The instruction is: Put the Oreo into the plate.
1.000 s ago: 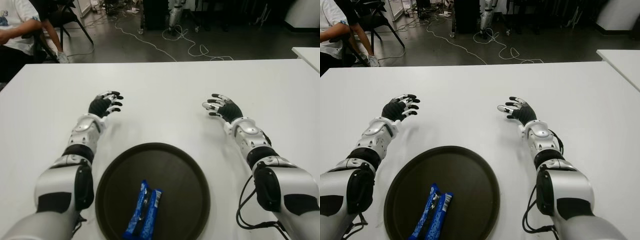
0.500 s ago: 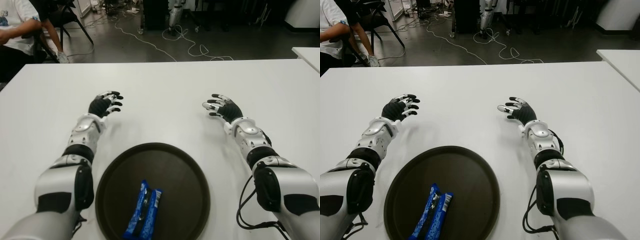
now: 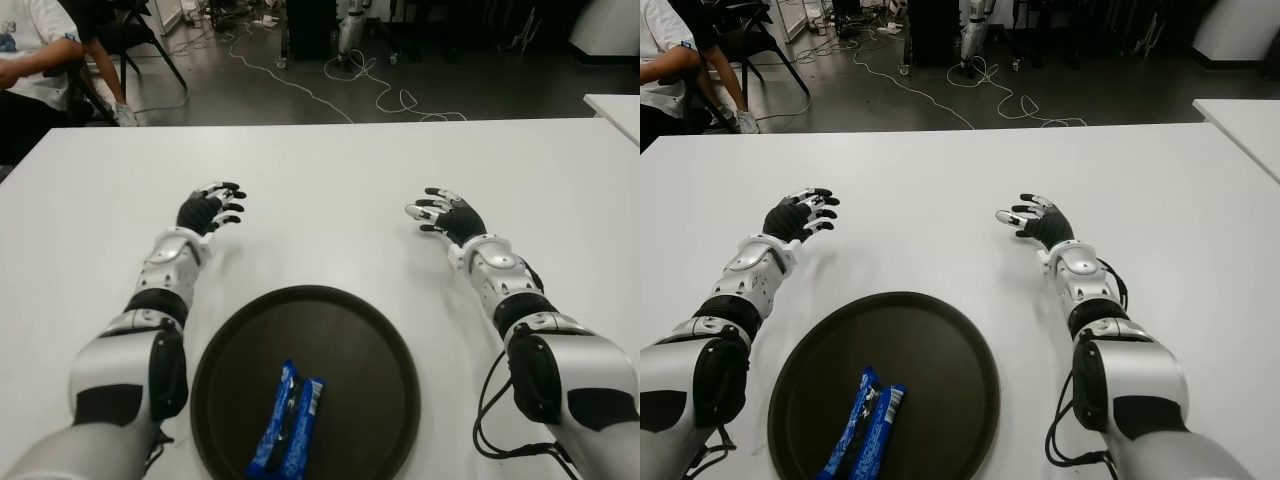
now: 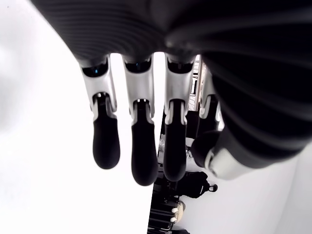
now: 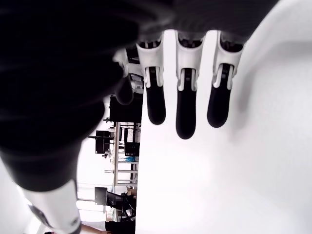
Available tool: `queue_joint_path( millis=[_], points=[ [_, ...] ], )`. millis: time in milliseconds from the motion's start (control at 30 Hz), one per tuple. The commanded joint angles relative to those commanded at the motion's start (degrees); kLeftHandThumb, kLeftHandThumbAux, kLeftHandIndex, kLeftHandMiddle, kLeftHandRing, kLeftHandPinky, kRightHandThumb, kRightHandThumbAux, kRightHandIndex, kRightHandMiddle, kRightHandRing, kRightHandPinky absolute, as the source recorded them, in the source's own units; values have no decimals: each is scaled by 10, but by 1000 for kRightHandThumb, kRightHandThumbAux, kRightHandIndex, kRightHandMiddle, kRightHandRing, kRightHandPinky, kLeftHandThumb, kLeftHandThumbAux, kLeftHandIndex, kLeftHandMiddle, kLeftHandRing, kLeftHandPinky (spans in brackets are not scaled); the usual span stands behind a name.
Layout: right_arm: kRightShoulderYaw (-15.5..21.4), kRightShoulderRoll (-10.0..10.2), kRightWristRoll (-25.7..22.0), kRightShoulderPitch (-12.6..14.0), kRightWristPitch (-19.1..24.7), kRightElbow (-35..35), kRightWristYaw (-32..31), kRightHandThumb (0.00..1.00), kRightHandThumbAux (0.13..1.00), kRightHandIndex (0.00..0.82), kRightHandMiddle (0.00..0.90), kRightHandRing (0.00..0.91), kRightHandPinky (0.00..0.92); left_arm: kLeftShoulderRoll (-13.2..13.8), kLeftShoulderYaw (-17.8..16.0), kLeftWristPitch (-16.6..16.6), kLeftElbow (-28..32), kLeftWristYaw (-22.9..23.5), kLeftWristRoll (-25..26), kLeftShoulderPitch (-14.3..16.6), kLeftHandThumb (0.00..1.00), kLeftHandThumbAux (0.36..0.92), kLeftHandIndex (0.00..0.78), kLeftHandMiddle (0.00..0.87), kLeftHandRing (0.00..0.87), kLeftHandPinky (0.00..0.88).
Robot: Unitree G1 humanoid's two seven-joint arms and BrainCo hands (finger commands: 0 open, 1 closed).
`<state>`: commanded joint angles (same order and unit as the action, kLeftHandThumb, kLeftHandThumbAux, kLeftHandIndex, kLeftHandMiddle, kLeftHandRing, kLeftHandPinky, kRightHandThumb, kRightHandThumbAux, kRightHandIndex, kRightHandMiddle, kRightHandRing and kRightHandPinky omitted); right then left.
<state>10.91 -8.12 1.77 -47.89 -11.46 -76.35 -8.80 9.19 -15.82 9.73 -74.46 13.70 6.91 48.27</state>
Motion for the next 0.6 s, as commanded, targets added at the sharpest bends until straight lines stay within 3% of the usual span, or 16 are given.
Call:
queue_joint_path(
  millis=[600],
  points=[
    [-3, -1, -1, -1, 1, 0, -2, 0, 789, 200, 306, 327, 366, 1, 5, 5, 0, 1, -3, -1, 830, 676, 432, 463, 525, 543]
  ],
)
